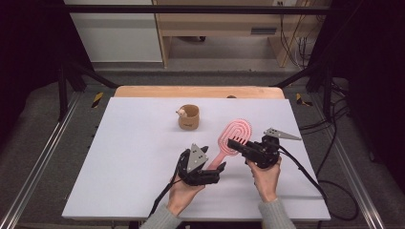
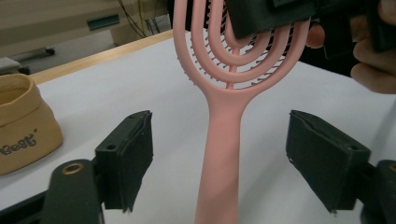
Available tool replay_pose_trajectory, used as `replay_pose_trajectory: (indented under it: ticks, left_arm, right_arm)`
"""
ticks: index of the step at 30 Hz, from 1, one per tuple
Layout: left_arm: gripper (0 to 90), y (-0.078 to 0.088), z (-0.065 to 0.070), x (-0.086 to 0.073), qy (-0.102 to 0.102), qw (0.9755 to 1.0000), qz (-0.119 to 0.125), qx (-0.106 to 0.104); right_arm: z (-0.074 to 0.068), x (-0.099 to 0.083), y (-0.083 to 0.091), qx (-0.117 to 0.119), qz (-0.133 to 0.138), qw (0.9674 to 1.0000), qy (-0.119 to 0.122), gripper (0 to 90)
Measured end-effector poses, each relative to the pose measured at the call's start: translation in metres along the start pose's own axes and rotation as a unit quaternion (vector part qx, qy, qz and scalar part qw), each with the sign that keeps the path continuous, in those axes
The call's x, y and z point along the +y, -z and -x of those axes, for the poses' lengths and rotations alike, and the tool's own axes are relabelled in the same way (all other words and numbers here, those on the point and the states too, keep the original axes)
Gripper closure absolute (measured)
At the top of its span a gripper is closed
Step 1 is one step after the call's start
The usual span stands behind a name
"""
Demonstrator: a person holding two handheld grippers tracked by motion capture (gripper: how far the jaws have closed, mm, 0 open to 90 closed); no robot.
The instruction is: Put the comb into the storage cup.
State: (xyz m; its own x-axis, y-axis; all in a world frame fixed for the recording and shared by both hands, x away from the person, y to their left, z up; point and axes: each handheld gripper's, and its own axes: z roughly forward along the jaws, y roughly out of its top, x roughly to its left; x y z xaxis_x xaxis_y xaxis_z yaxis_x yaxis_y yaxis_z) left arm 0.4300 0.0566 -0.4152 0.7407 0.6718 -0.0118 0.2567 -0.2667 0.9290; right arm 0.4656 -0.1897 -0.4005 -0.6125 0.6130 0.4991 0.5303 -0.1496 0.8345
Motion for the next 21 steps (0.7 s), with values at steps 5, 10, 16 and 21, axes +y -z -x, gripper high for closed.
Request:
replay_pose_trajectory:
  ticks: [5,10,16,21]
  left_arm:
    - [6.6,0.002,-0.009,0.001,0.015,0.9998,-0.005,-0.011]
    - [1.8,0.005,-0.017,0.001,0.031,0.9994,0.001,-0.018]
    - [1.8,0.013,-0.029,0.001,0.038,0.9992,0.006,-0.011]
    - [1.8,0.021,-0.042,0.000,0.046,0.9988,0.013,-0.008]
  right_arm:
    - [0.000,0.002,0.004,-0.005,0.006,1.0000,0.005,64.4]
    - [0.000,0.004,0.006,-0.009,0.008,0.9999,0.007,64.4]
    - [0.001,0.007,0.009,-0.016,0.011,0.9997,0.012,64.4]
    - [0.001,0.009,0.011,-0.022,0.015,0.9995,0.018,64.4]
